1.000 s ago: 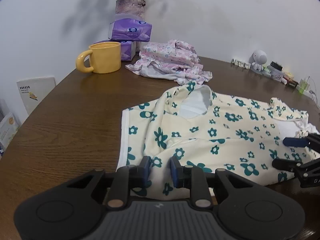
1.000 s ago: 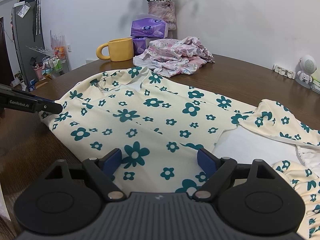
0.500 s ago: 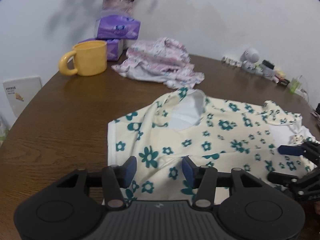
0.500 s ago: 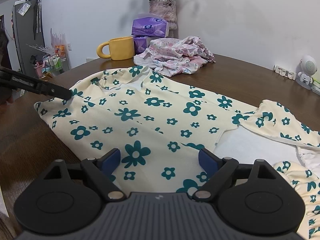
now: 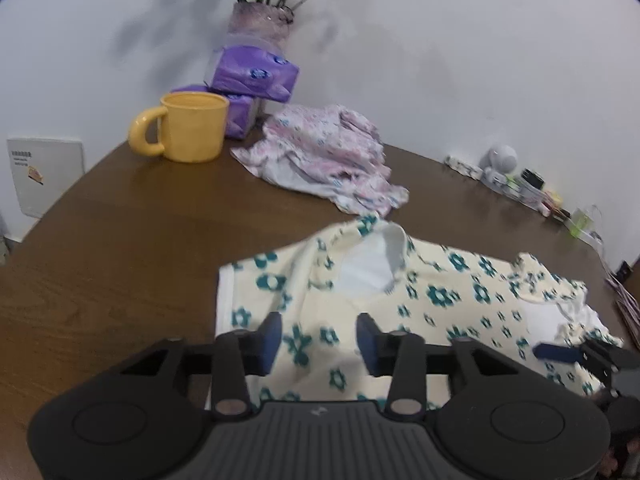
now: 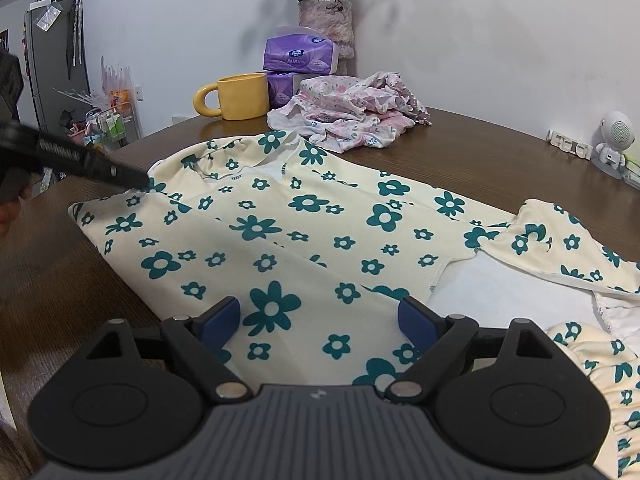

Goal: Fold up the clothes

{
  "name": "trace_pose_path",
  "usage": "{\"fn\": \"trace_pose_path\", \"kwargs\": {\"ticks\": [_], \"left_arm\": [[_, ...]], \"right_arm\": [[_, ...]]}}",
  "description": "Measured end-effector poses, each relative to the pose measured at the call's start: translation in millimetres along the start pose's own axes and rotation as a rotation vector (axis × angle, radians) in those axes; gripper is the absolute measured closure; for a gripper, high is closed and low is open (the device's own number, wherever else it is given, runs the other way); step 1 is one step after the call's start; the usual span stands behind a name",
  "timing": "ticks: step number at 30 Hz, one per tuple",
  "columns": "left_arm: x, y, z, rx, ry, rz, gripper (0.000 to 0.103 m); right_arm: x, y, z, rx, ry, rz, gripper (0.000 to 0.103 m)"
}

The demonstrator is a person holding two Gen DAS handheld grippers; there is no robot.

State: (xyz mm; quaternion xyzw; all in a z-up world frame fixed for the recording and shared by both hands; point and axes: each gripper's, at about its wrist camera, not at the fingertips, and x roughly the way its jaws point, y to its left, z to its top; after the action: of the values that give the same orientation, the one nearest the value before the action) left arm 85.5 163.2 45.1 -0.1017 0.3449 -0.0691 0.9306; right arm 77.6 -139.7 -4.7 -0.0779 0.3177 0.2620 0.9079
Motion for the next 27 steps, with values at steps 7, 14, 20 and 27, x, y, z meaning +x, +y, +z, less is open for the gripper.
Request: {"fn": "trace_pose_path", "kwargs": {"ticks": [7, 14, 20, 27], "left_arm": [[31.0, 1.0, 9.0, 0.001, 0.052, 0.097, 0.092], [36.0, 14.5, 7.6, -0.068, 0.049, 0.117, 0.09], [7.0, 16.2, 4.4, -0.117, -0.029, 0.083, 0.068], [-0.6, -14.6, -3.6, 0.03, 0.038, -0.027, 0.069]], "right_arm": [[0.1, 0.7, 0.1, -0.001, 0.0, -0.003, 0.015], [0.4, 0.9, 0.3, -0.001, 0.0, -0.003, 0.015], [0.6, 1.1, 0.4, -0.001, 0.0, -0.003, 0.014], [0.8, 0.7, 0.4, -0.003, 0.001, -0.004, 0.014]]}}
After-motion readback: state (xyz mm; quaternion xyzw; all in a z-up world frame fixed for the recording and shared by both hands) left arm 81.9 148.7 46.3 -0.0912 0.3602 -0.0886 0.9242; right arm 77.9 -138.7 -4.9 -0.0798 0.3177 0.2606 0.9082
